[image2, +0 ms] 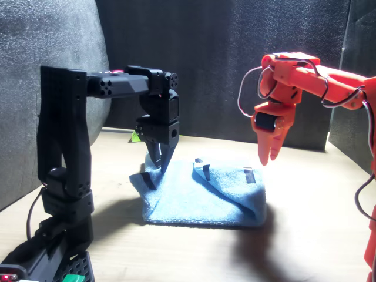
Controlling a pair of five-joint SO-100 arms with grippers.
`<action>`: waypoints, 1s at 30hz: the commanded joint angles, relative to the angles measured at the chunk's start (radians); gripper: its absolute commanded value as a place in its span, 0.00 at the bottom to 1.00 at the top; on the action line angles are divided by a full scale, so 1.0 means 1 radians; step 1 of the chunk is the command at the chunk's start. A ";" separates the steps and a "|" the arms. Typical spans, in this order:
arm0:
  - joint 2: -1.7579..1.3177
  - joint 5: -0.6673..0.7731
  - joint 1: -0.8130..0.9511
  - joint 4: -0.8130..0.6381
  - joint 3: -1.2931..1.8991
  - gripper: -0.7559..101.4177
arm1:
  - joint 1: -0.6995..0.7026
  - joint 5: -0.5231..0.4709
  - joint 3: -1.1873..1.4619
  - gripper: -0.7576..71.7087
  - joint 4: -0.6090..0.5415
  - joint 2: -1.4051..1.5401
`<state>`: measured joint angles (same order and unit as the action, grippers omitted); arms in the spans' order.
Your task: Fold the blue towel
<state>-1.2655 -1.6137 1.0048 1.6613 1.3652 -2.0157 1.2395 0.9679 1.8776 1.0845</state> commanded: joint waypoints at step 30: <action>-0.147 -0.021 0.012 -0.031 0.129 0.01 | -0.218 0.041 -0.385 0.01 0.058 -0.281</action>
<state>-1.3790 -1.6168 1.0017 1.6291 1.4864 -2.1721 1.2640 0.6044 1.8975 0.7240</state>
